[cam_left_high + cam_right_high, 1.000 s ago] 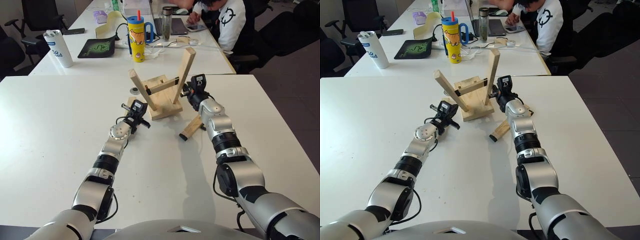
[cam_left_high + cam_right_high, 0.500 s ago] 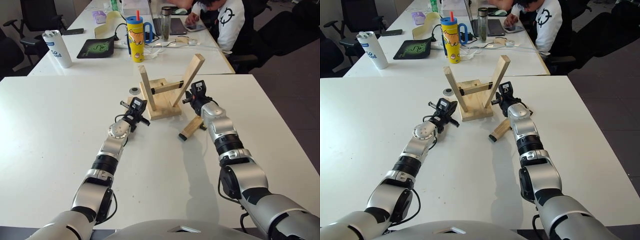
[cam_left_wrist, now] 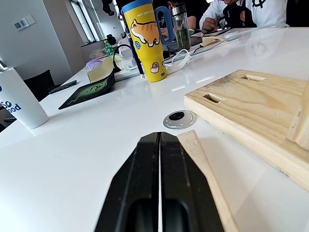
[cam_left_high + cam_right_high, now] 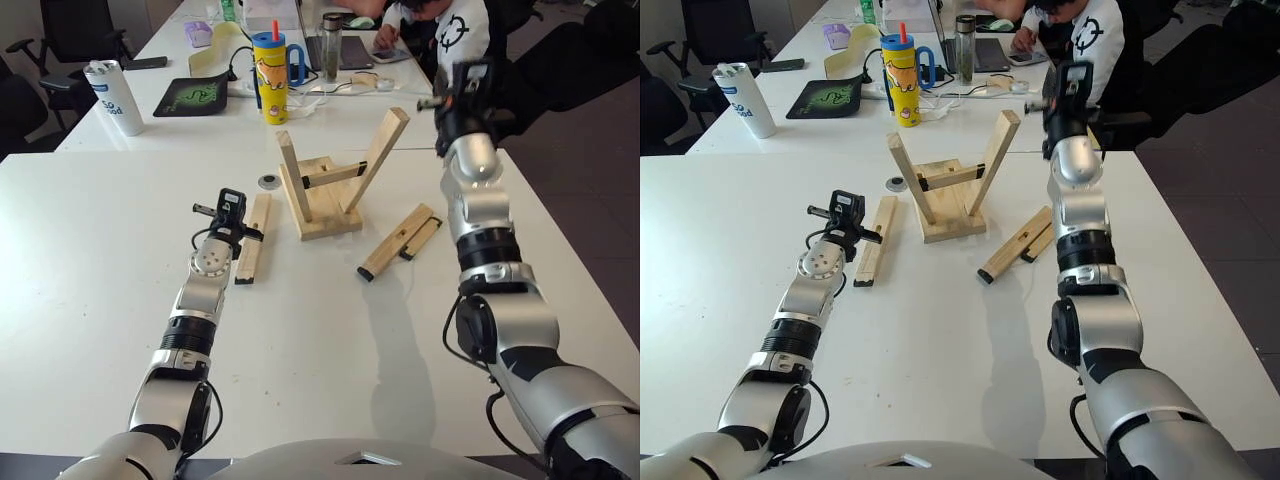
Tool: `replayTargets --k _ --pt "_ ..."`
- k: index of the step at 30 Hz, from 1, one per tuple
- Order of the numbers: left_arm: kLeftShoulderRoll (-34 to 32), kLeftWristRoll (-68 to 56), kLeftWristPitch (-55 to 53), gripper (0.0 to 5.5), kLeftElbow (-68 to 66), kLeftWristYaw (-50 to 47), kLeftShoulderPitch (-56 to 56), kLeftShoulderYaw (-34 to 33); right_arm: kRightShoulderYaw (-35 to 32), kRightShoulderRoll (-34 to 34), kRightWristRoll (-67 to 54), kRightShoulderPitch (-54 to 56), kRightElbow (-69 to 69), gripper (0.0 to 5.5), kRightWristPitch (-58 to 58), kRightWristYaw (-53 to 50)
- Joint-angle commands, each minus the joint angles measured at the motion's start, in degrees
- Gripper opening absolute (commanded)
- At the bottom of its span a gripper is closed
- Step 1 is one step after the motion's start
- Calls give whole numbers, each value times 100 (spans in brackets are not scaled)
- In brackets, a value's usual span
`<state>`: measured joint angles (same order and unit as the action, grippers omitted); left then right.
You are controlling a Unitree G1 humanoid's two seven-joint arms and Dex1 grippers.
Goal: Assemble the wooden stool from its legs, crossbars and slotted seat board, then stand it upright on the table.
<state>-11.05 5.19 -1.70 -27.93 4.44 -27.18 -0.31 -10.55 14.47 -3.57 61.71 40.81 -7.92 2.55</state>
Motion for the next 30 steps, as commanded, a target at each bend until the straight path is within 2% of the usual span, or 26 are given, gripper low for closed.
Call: replayTargets --k 1,3,5,7,12,15,21,23,26,30 --pt "42 16 -81 0 158 -66 29 14 -543 178 -931 1812 325 99 75 535" --pt "55 34 -86 0 209 -101 42 22 -670 200 -1145 2297 953 99 495 731" --pt "78 40 -105 0 268 -121 36 34 -345 118 -819 2252 1708 99 1109 766" --pt "106 29 -144 0 362 -134 23 45 -51 -132 -608 1838 2453 99 2259 894" --pt "137 12 -247 0 577 -116 24 49 387 -562 -346 789 2759 99 3142 1329" --pt "146 66 -300 0 656 -67 89 138 378 -587 -382 746 2390 99 2829 1413" --pt "159 43 -352 0 713 -103 121 133 -29 -469 -680 1102 1650 99 1863 1264" --pt "158 41 -345 0 699 -114 114 122 -347 -441 -995 1283 1095 99 1356 1216" --pt "172 42 -323 0 650 -122 99 127 -889 -178 -1475 1917 418 99 763 1052" --pt "211 45 -307 0 637 -166 105 126 -1214 423 -1656 3050 759 99 232 944"
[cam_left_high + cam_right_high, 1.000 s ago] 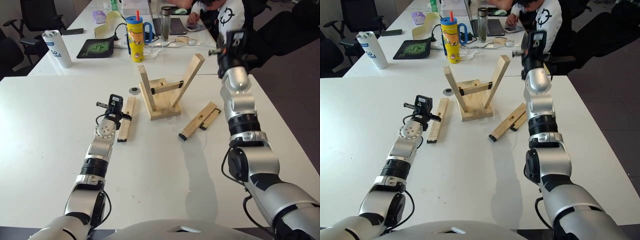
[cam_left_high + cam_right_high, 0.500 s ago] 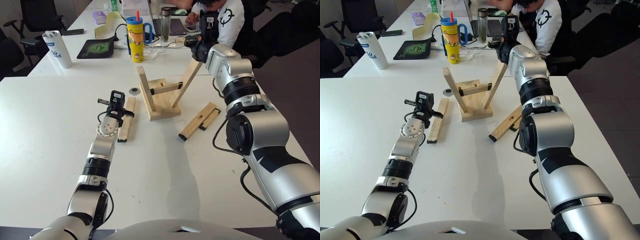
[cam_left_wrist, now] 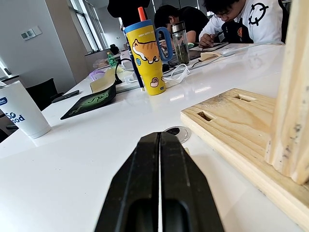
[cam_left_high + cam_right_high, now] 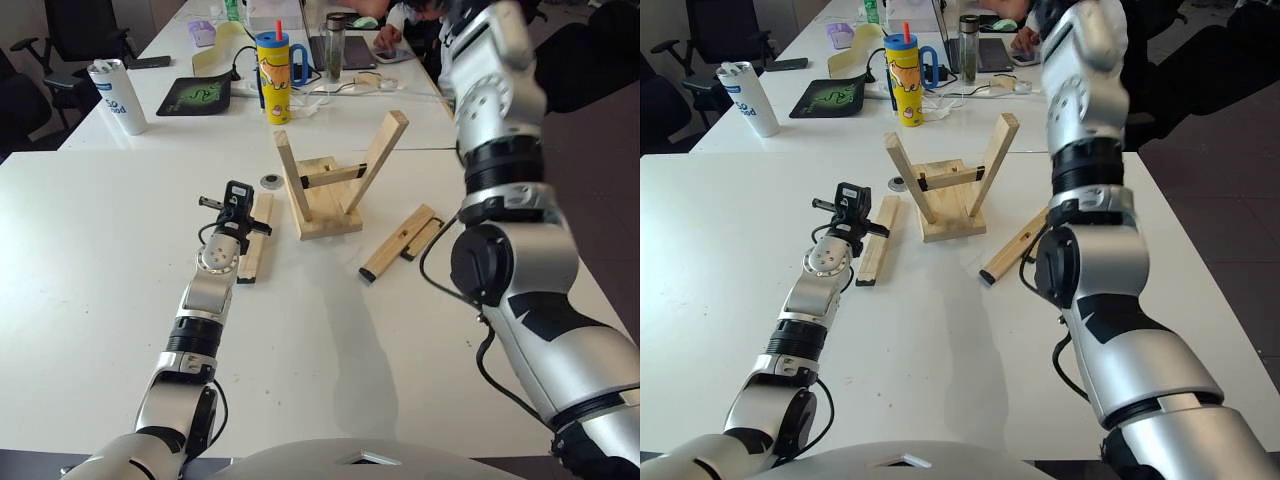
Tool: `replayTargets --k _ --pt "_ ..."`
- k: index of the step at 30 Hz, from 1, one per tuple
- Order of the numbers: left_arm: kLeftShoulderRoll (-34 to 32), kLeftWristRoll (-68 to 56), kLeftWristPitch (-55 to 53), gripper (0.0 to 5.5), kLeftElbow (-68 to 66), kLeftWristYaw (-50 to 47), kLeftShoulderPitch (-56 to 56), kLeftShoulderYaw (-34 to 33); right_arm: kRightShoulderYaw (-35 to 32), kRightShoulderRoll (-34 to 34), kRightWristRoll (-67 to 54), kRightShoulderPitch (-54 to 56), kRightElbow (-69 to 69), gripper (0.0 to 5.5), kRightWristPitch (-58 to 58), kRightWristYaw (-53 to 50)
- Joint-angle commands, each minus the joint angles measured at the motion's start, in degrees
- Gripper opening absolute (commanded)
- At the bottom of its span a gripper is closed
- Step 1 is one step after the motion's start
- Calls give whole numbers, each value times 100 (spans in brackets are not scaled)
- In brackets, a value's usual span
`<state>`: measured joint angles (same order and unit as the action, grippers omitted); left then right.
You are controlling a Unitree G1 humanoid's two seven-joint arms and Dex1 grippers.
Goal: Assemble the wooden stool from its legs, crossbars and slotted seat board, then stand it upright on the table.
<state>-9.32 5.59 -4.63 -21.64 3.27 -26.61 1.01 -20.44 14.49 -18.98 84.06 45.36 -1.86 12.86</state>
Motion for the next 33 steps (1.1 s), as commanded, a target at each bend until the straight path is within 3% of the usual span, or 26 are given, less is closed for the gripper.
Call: replayTargets --k 1,3,6,10,13,22,25,29,33 --pt "46 6 -10 0 7 -59 46 -7 -270 519 -137 1029 465 99 -483 -68" --pt "54 5 0 0 9 -78 46 -9 -223 518 -112 1164 878 99 -481 87" --pt "55 17 -9 0 83 -90 61 1 271 51 258 384 1763 99 594 329" --pt "44 -25 -120 0 407 2 123 -1 1611 -721 1055 -2429 1795 99 2574 808" --pt "-152 -68 -181 0 391 9 136 -199 1828 -911 1015 -3639 845 99 3513 624" --pt "-162 -188 -206 0 540 40 43 -310 1303 -770 582 -3145 -761 99 2482 190" --pt "83 -1182 -698 0 1591 321 -236 -711 1177 -776 498 -3089 -959 99 2408 89" --pt "-30 -1791 -1329 0 2603 651 -445 -756 985 -844 288 -3098 -1263 99 2438 -88" --pt "3 -2332 -2043 59 3219 658 -589 -913 762 -915 50 -3044 -1621 102 2319 -244"
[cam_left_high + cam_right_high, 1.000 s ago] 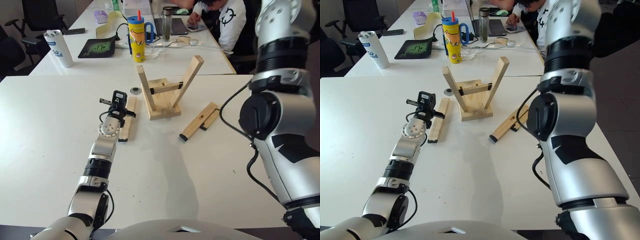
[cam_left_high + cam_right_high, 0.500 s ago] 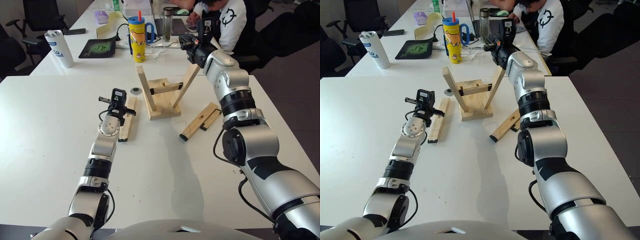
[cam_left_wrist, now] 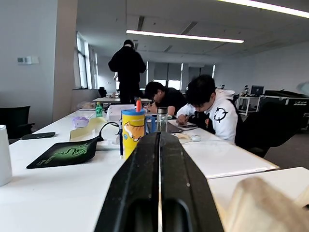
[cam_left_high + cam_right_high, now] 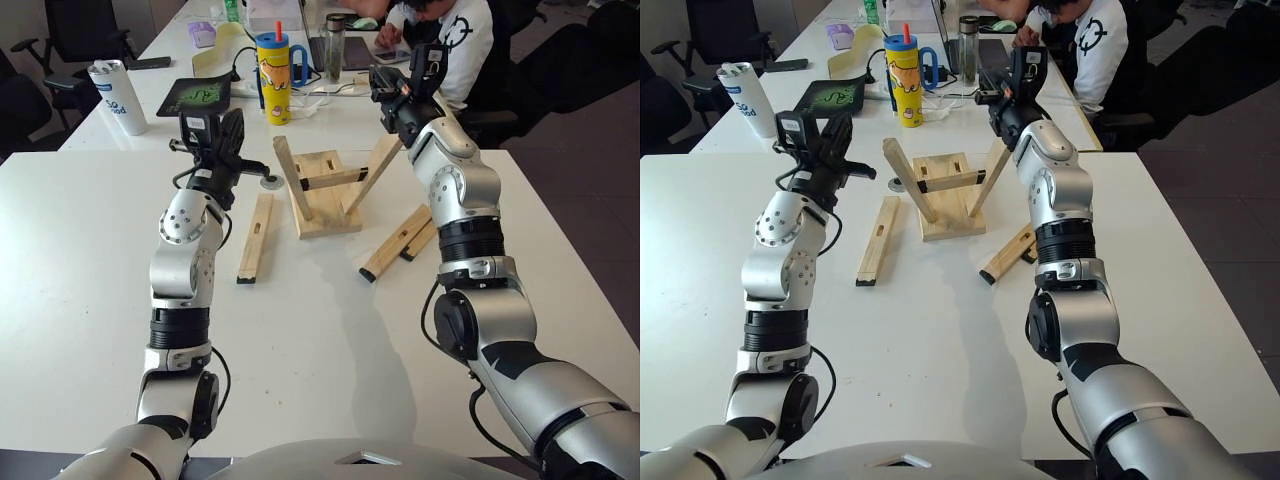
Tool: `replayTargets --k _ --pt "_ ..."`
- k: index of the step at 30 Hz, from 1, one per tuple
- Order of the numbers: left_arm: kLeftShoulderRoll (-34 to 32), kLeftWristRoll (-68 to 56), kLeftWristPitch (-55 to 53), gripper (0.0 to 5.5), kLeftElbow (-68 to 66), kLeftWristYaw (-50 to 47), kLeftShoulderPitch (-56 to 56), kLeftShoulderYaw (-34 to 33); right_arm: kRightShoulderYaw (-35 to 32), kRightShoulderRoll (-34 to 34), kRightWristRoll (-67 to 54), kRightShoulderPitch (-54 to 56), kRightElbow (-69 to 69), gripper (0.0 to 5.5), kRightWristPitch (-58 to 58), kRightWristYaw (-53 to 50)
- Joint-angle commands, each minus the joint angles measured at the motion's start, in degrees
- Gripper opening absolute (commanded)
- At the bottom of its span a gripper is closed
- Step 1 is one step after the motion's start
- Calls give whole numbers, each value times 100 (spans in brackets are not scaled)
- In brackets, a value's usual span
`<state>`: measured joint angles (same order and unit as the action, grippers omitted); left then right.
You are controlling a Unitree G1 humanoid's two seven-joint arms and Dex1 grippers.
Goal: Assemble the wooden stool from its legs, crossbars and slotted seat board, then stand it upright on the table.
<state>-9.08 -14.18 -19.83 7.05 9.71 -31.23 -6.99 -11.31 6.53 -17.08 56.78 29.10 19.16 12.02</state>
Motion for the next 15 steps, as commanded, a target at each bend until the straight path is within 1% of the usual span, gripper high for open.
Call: replayTargets --k 1,6,10,12,15 --pt "11 -473 -730 75 417 -20 -150 -125 -169 -133 -166 -304 -106 102 142 -167" --pt "252 -630 -1583 167 613 -405 -249 77 -242 -232 -291 -276 -575 102 -36 -284" --pt "589 -528 -1812 170 397 -623 -244 369 -305 -226 -305 -306 -652 102 -75 -435" --pt "741 -512 -1901 170 302 -785 -285 382 -309 -220 -294 -313 -653 102 -95 -475" --pt "872 -162 -1962 170 59 -1167 -354 547 -290 -231 -254 -348 -695 102 -136 -513"
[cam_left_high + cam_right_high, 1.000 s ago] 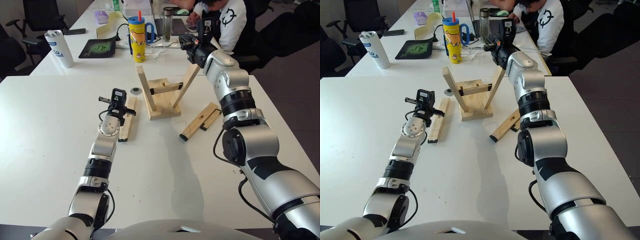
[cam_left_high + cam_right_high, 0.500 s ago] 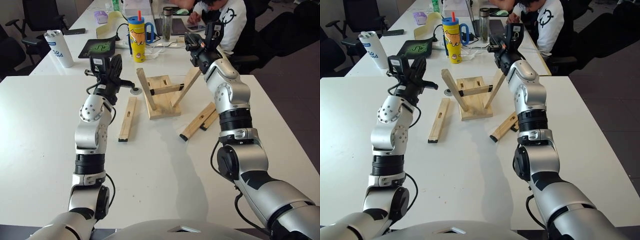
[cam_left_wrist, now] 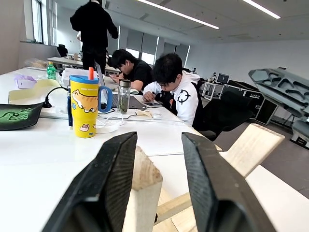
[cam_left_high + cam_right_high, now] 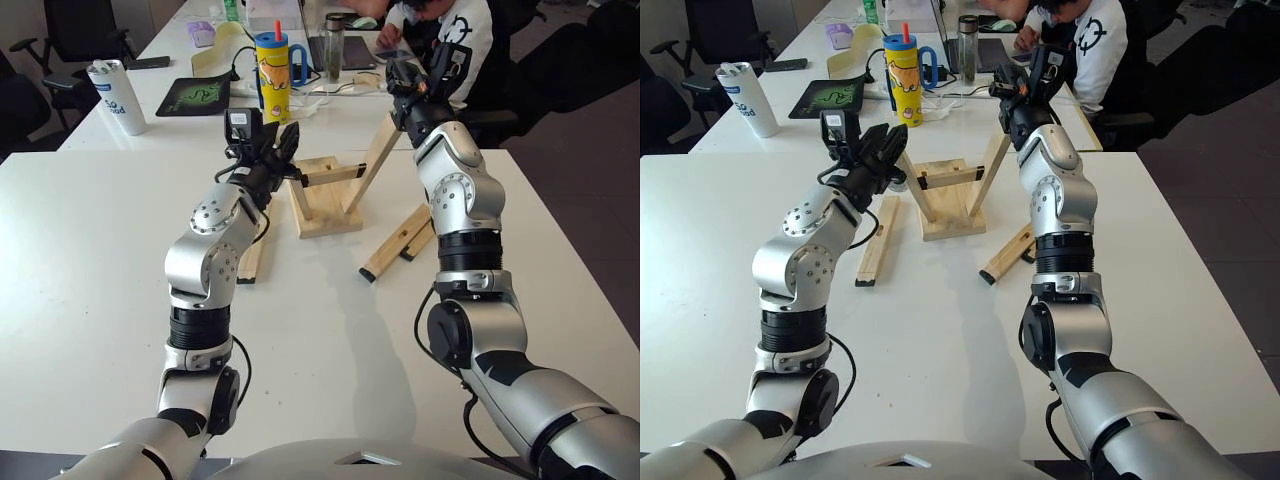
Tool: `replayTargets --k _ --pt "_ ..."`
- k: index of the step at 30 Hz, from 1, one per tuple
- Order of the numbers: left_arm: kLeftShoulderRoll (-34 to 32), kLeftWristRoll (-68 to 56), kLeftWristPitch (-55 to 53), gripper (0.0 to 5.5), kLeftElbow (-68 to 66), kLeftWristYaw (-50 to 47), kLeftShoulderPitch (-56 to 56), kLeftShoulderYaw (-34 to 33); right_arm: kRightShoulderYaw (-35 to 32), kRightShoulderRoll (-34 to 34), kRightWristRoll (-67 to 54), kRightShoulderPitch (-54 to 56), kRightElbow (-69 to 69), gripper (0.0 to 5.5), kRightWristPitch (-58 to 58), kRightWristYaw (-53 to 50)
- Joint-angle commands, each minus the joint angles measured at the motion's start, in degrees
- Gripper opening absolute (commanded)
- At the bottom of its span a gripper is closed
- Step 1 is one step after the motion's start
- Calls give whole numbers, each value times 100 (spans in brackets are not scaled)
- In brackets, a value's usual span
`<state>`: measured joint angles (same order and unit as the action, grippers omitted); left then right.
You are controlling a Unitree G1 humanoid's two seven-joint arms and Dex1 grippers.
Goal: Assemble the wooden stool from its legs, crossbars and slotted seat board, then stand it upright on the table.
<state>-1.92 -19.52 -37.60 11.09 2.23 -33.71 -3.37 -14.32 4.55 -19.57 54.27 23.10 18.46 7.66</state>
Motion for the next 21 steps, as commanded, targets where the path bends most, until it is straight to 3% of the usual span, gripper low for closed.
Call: replayTargets --k 1,6,13,17,21 --pt "119 605 -118 170 -448 -560 -120 280 28 -49 1 -125 -153 102 -69 -94" --pt "114 1291 107 170 -521 -954 -172 510 113 -105 39 -200 -403 102 -102 -165" --pt "212 1292 243 170 -1051 -838 -464 348 117 -133 23 -205 -561 102 -125 -326" --pt "194 1346 313 124 -1276 -864 -633 239 98 -125 21 -149 -548 102 -166 -400" --pt "123 1449 421 116 -1398 -846 -706 237 90 -74 45 -97 -432 102 -230 -425"
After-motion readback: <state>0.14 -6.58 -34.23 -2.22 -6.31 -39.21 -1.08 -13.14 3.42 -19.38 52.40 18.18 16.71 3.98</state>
